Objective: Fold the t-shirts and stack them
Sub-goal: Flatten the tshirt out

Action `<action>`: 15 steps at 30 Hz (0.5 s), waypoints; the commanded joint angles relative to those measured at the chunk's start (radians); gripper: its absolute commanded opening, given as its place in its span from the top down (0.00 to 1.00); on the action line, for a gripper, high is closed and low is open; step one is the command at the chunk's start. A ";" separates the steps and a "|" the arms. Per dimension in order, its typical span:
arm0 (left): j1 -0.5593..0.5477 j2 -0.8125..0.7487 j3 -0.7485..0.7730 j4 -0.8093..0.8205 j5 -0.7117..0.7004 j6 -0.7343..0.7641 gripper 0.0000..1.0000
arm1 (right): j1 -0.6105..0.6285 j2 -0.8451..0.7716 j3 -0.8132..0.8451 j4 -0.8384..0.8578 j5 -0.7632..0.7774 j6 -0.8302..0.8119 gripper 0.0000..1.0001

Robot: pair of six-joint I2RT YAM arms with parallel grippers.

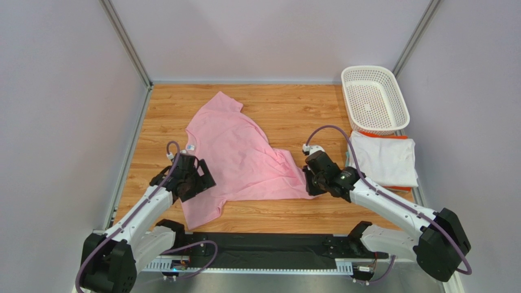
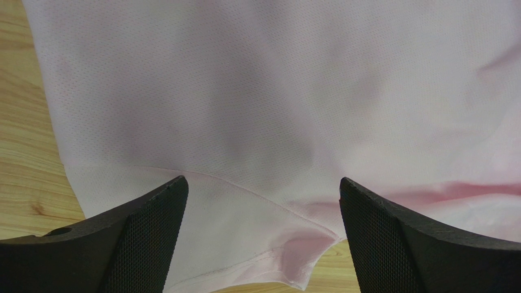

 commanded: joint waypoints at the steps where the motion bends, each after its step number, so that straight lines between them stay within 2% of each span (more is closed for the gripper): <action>1: -0.002 0.009 0.036 -0.021 -0.034 -0.004 0.00 | 0.002 -0.008 0.019 -0.109 0.234 0.150 0.85; 3: 0.000 0.013 0.039 -0.024 -0.042 -0.003 0.00 | 0.002 0.014 0.037 -0.138 0.233 0.166 0.78; 7: 0.000 0.016 0.040 -0.024 -0.051 -0.003 0.00 | 0.002 0.032 0.026 -0.146 0.252 0.187 0.78; 8: 0.000 0.018 0.040 -0.025 -0.053 -0.003 0.00 | 0.002 0.037 0.026 -0.153 0.247 0.195 0.75; 9: 0.000 0.018 0.042 -0.027 -0.054 -0.001 0.00 | 0.002 0.037 0.025 -0.155 0.238 0.195 0.66; 15: 0.000 0.025 0.045 -0.032 -0.069 -0.001 0.00 | 0.006 -0.009 -0.009 -0.169 0.212 0.204 0.75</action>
